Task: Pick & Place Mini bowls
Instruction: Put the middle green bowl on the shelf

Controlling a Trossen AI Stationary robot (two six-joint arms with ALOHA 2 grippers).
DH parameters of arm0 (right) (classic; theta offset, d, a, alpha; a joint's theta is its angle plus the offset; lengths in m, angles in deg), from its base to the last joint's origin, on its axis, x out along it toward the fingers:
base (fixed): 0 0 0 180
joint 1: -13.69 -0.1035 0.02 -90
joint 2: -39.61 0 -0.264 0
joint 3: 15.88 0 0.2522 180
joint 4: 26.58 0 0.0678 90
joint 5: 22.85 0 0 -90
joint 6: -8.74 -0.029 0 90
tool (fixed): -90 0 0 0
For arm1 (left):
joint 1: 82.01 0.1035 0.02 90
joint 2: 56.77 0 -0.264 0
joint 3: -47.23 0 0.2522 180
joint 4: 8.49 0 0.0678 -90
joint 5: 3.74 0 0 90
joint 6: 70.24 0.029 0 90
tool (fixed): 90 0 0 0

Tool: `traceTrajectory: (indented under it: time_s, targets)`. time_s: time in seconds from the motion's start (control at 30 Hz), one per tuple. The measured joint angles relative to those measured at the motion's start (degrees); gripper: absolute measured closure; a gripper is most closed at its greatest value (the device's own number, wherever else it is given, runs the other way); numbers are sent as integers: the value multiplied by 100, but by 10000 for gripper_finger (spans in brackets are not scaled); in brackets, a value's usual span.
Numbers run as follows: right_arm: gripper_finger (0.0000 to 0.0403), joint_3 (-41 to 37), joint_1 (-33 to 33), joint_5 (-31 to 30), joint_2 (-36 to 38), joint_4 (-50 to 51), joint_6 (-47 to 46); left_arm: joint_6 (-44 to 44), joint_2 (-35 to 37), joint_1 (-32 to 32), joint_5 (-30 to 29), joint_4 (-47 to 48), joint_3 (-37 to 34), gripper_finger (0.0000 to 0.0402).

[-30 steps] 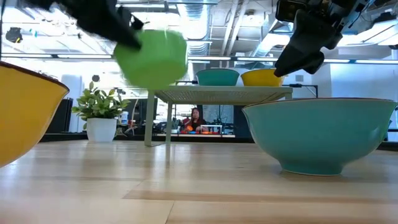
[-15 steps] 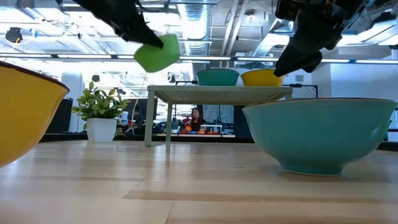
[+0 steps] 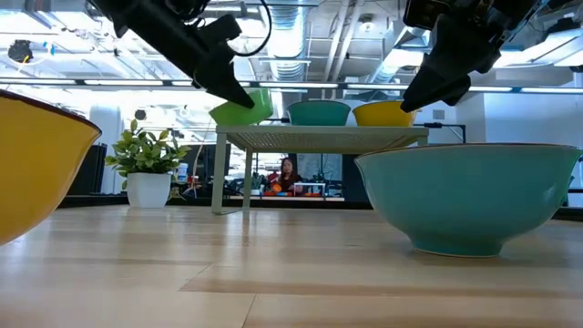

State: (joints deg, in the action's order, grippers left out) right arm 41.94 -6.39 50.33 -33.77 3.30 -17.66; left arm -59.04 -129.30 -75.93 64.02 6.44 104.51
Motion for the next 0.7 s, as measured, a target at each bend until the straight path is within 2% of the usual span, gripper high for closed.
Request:
traceTrajectory:
  time_s: [0.37, 0.53, 0.7]
  targets:
    - [296, 0, 95, 4, 0, 2, -2, 37, -35, 401, 49, -144, 0, 391]
    - [296, 0, 229, 9, 0, 2, -2, 37, -33, 581, 786, -317, 0, 389]
    - [296, 0, 304, 15, 0, 2, -2, 60, -33, 705, 1030, -309, 0, 388]
